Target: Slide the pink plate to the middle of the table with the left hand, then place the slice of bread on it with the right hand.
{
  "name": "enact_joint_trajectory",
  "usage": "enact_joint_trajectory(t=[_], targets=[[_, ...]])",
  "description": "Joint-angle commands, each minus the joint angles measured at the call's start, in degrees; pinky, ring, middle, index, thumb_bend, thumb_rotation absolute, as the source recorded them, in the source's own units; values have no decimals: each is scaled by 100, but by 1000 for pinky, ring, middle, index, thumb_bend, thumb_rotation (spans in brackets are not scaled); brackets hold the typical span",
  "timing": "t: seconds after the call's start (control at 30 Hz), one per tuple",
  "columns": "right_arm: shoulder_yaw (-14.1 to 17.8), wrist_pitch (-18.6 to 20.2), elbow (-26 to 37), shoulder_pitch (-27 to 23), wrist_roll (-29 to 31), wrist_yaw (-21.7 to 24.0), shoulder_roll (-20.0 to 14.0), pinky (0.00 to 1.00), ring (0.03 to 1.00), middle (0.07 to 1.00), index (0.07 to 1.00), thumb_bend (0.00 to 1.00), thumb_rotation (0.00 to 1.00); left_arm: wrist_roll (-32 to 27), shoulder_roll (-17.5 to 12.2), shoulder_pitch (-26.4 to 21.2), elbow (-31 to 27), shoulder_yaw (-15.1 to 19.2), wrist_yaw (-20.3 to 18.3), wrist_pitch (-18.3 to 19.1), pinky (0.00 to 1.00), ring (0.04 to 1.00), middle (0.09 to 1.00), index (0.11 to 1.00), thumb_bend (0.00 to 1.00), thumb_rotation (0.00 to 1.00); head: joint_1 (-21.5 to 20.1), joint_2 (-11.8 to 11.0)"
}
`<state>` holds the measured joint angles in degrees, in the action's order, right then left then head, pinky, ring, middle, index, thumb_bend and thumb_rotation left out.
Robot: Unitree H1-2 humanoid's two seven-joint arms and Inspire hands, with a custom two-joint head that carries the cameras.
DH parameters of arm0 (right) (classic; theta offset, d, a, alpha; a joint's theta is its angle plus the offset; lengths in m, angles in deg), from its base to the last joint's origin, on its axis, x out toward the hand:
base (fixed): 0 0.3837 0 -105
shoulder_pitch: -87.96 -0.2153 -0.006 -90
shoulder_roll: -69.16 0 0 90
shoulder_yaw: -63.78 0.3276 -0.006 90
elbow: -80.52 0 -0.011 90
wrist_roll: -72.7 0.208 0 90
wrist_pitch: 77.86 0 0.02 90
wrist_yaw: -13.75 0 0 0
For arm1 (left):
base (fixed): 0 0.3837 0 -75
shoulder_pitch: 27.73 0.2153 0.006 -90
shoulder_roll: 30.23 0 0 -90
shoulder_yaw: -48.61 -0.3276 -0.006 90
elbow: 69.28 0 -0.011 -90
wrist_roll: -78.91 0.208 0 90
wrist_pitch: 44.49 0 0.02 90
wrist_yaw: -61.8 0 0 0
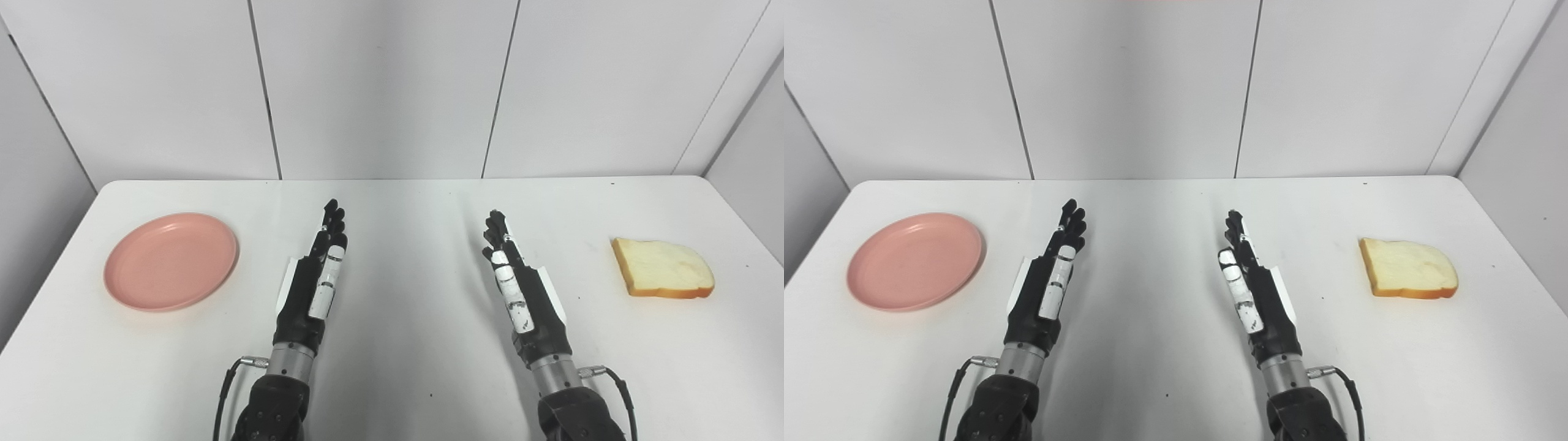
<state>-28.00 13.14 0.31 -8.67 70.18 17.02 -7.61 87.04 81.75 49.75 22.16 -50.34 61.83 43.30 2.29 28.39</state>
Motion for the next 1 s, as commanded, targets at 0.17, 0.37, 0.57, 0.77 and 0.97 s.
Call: enact_joint_trajectory(t=[0.17, 0.37, 0.57, 0.77, 0.97], targets=[[-2, -72, 193, -105, 55, -22, 30, 975, 999, 1000, 1000, 198, 1000, 28, 47, -148, -93, -38, 36, -267, 987, 992, 992, 988, 377, 1000, 7, 10], [-8, 26, 241, -100, 18, -24, 25, 973, 996, 1000, 1000, 210, 1000, 23, 36, -138, -158, -44, 1, -138, 994, 994, 993, 988, 386, 1000, 15, 13], [0, -50, 195, -103, 50, -15, 18, 977, 999, 1000, 1000, 203, 1000, -14, 31, -150, -123, -38, -19, -166, 987, 992, 992, 984, 377, 1000, 108, -12], [61, -171, 161, -108, 186, 40, -62, 991, 999, 1000, 1000, 188, 1000, 212, 116, -190, -5, -99, 102, -115, 991, 991, 985, 974, 392, 1000, 636, -103], [170, -368, -20, -155, 599, 237, -237, 1000, 1000, 1000, 1000, 204, 1000, 329, 304, -240, 241, -188, 237, -223, 992, 988, 984, 978, 396, 1000, 1185, -262]])
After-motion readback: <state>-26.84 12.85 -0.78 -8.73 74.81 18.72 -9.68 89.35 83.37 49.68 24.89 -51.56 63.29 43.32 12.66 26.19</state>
